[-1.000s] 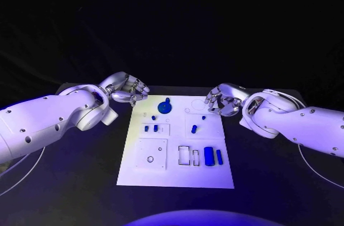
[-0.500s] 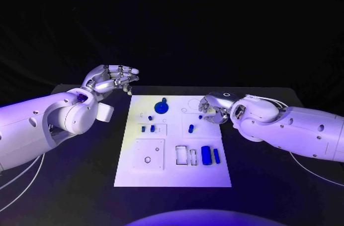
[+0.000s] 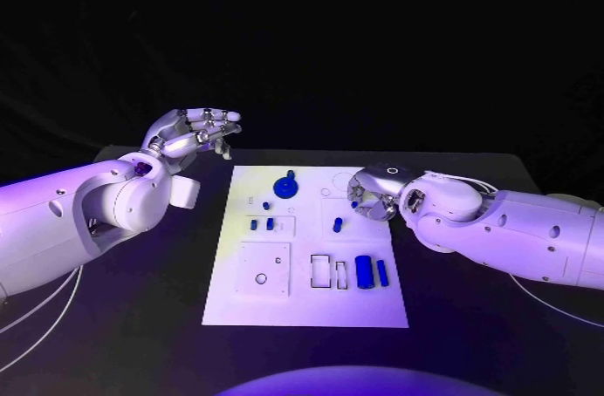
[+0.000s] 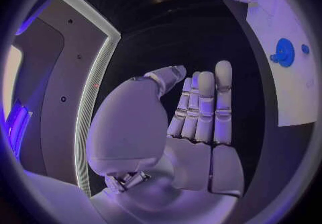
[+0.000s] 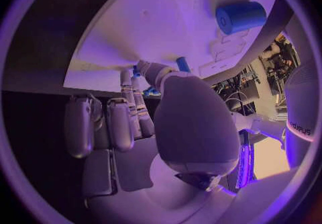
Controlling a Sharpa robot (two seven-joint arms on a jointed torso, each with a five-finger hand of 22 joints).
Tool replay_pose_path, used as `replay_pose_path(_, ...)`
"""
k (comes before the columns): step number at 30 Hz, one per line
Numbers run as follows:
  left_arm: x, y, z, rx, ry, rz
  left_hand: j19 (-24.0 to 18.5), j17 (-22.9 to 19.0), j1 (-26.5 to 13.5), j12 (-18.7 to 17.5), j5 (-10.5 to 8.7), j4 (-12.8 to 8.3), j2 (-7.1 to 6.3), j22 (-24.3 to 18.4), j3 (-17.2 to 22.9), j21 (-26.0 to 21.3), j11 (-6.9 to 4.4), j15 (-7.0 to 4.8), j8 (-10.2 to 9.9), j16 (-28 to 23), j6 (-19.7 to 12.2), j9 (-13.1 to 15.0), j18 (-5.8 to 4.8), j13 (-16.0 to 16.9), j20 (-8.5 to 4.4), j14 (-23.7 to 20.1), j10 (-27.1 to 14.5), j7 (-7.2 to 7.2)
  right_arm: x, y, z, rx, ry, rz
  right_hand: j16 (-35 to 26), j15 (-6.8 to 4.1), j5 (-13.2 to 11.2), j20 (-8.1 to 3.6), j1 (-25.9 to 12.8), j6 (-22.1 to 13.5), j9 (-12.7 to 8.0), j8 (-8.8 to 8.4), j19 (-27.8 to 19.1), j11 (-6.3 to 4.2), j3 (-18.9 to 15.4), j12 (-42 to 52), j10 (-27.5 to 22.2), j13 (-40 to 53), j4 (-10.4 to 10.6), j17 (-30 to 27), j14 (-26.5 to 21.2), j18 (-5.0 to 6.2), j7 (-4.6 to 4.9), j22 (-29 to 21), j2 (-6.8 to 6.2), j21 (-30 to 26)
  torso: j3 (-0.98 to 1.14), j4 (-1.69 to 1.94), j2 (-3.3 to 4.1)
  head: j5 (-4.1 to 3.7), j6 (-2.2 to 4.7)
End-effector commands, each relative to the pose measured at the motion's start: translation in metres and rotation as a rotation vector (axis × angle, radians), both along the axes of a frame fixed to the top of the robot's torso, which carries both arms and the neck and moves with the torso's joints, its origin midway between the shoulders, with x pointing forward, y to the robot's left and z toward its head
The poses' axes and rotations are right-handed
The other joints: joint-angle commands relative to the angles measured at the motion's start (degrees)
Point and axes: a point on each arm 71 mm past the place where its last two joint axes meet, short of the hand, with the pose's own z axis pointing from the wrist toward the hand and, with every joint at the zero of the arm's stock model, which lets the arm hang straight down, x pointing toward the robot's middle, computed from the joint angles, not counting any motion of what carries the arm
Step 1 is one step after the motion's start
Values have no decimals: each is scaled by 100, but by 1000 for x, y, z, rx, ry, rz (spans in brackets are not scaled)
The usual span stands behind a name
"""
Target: Assemble the parts on the task board
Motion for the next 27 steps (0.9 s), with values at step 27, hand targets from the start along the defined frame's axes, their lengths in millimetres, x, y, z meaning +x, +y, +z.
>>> replay_pose_path(27,2,2,0,-14,5,23,-39,-40,32,106,27,-66,7,24,20,5,59,32,-44,60,-193,-56,31,17,19,-63,-159,71,0,6,-15,-76,13,-13,58,-171,-153,-111,-58,386,83,112,261,-145,262,-57,456,-61,-255,1,251,-66,-121,1057,275,441,-2,-12,-6,22,-58)
